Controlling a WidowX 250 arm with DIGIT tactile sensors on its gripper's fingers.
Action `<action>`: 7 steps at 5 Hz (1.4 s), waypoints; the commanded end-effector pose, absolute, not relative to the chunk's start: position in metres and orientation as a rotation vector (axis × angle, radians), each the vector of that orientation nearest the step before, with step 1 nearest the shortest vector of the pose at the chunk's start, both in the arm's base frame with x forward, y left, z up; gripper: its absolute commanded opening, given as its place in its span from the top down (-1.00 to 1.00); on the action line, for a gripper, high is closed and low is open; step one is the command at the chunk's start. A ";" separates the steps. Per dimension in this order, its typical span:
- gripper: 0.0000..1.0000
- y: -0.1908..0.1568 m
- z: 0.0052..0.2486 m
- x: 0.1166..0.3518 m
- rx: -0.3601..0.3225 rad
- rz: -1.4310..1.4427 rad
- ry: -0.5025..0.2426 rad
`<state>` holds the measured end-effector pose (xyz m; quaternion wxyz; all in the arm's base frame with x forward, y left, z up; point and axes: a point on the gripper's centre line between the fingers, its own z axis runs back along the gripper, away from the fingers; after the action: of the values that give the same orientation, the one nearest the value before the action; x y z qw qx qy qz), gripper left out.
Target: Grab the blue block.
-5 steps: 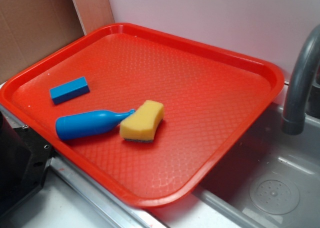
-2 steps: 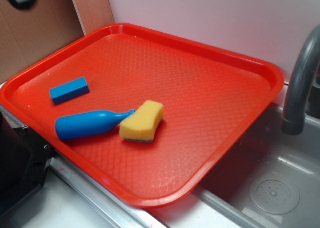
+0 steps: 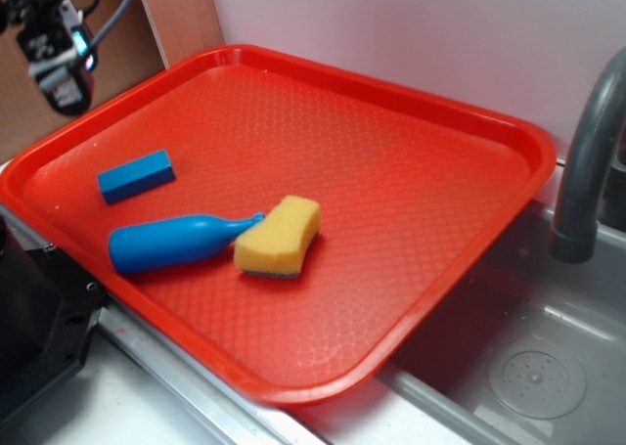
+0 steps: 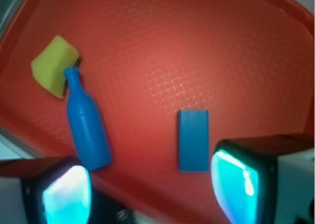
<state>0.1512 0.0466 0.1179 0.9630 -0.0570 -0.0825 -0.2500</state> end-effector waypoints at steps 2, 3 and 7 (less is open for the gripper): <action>-1.00 0.074 0.067 0.175 0.067 -0.449 -0.097; -1.00 0.079 0.045 0.180 0.090 -0.429 -0.039; 1.00 0.072 0.026 0.176 0.045 -0.382 0.011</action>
<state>0.1675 0.0695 0.0196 0.9814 0.0101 0.0228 -0.1903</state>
